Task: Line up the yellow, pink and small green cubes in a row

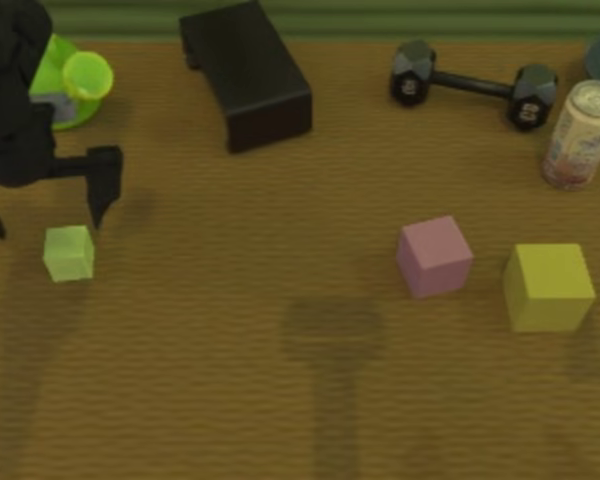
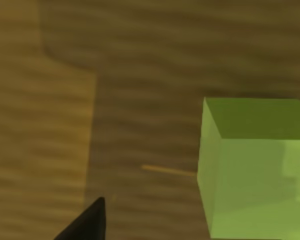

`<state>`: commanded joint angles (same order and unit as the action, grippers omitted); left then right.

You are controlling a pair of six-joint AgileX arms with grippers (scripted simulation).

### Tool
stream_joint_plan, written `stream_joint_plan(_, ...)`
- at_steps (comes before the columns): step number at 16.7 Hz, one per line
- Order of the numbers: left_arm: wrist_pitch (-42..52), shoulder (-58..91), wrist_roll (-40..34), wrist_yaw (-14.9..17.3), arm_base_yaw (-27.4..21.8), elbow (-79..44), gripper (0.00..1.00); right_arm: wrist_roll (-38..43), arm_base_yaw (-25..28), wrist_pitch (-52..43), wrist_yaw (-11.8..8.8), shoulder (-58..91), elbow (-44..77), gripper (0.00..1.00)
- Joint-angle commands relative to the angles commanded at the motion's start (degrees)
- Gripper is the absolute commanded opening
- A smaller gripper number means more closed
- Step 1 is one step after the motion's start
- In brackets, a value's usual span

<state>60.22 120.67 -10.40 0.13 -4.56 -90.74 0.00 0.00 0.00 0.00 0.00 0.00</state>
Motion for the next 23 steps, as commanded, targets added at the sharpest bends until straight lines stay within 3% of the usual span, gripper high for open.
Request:
stream_joint_plan(5, -11.7, 4.58, -0.01, 0.04, -0.05, 6.57, 1.0, 0.0, 0.0, 0.0, 0.0, 0.0, 0.0, 1.0)
stream_joint_plan(10, -13.26, 5.48, -0.02, 0.05, -0.06, 7.63, 1.0, 0.0, 0.0, 0.0, 0.0, 0.0, 0.0, 1.0)
stream_joint_plan(23, -13.26, 5.48, -0.02, 0.05, -0.06, 7.63, 0.02, 0.0, 0.0, 0.0, 0.0, 0.0, 0.0, 1.0)
